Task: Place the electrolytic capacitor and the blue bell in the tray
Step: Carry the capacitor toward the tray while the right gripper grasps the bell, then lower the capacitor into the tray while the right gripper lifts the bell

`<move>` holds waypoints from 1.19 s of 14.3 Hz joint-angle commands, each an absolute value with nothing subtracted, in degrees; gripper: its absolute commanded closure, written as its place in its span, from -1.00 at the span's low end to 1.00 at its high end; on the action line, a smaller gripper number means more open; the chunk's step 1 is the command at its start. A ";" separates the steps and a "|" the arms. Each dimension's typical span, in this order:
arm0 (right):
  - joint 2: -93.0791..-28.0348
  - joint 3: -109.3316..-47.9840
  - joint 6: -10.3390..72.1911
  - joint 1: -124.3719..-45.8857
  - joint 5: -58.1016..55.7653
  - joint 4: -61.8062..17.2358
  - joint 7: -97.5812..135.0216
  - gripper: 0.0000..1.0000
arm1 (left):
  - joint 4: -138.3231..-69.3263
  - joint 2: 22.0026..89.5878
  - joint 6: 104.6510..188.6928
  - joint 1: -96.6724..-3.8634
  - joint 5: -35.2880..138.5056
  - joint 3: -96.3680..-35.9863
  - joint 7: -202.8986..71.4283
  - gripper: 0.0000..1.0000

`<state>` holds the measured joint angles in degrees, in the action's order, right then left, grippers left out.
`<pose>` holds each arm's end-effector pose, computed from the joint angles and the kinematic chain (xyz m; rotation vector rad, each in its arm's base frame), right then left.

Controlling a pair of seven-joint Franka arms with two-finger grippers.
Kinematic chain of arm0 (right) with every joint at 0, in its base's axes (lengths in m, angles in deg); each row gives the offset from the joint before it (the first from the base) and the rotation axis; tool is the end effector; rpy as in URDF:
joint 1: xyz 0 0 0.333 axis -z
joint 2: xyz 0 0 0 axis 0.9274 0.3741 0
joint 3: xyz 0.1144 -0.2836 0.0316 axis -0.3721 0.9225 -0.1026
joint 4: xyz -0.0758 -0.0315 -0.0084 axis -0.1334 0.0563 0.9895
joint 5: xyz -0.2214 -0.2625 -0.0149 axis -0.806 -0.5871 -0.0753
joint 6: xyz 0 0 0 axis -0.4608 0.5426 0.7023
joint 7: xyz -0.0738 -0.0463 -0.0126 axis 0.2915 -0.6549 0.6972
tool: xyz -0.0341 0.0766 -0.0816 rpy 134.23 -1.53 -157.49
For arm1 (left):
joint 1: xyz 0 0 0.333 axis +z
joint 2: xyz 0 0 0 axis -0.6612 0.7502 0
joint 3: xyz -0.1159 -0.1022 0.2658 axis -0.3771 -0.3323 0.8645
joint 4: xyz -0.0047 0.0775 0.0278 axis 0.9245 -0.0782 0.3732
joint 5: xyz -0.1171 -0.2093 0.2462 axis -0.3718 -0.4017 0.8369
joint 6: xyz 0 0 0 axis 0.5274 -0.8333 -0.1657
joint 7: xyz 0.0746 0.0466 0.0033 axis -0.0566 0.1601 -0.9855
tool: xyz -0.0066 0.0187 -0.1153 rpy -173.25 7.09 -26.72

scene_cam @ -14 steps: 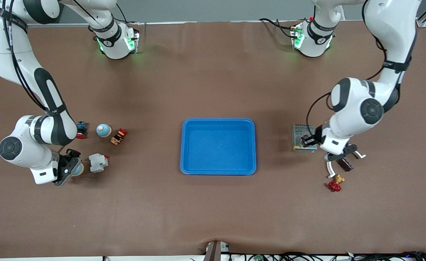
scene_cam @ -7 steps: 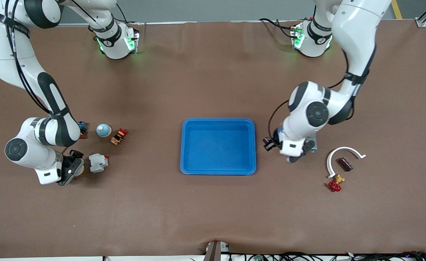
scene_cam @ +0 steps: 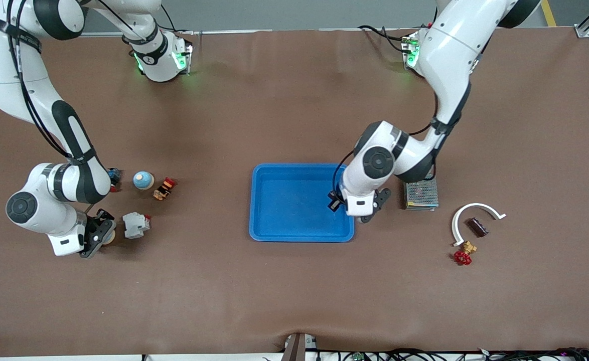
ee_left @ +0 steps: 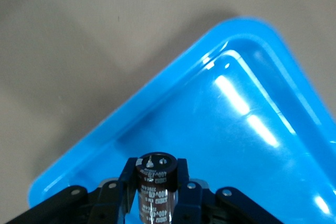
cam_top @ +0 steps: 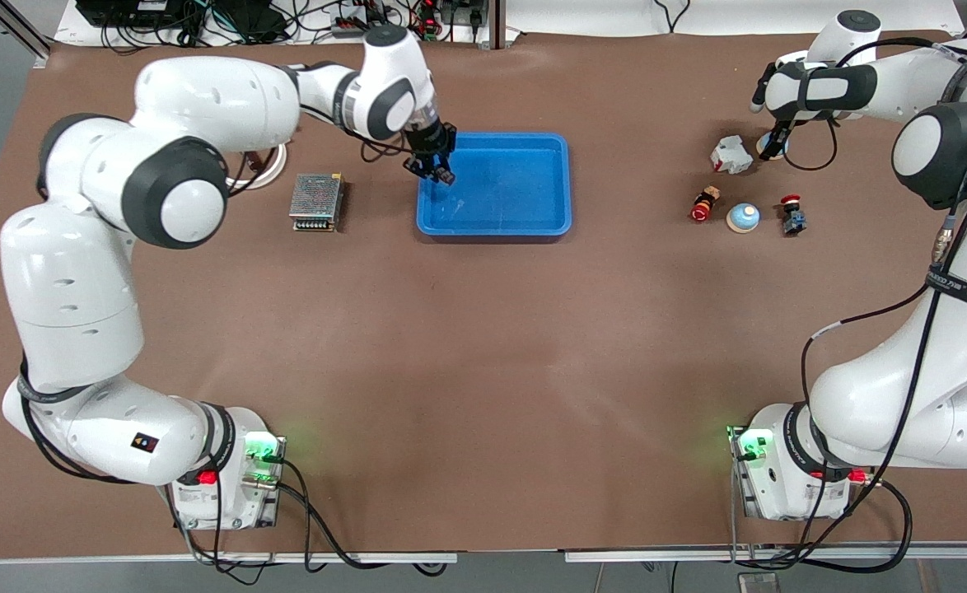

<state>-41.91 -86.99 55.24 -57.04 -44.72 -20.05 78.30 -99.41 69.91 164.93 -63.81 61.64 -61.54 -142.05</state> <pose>0.6327 -0.0949 0.1940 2.6720 1.5659 -0.0155 0.5331 -0.3632 0.2334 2.7707 1.2673 -0.1621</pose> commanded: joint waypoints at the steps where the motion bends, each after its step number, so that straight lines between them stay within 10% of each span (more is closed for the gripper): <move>1: -41.66 -87.97 54.70 -56.08 -44.43 -19.33 78.64 0.21 | -97.28 71.83 164.16 -65.39 64.81 -60.86 -146.81 1.00; 4: -42.10 -88.33 50.51 -56.43 -43.82 -17.23 78.38 0.21 | -97.71 71.92 163.81 -65.82 65.00 -60.95 -148.23 0.80; 6: -42.10 -88.24 42.70 -57.04 -41.01 -11.71 78.03 0.21 | -97.80 71.83 163.72 -66.09 65.00 -60.86 -148.23 -0.61; 7: -42.10 -88.15 39.53 -57.83 -40.39 -9.42 77.42 0.21 | -97.72 71.83 163.72 -66.26 64.91 -60.86 -148.32 -1.00; 17: -49.04 -88.06 18.67 -72.14 -41.27 -1.75 37.83 0.21 | -96.66 64.72 156.08 -58.37 70.01 -60.77 -140.52 -1.00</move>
<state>-47.26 -88.44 20.38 -68.95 -41.42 -1.38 47.22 -96.12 67.00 158.36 -60.22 68.88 -60.73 -143.56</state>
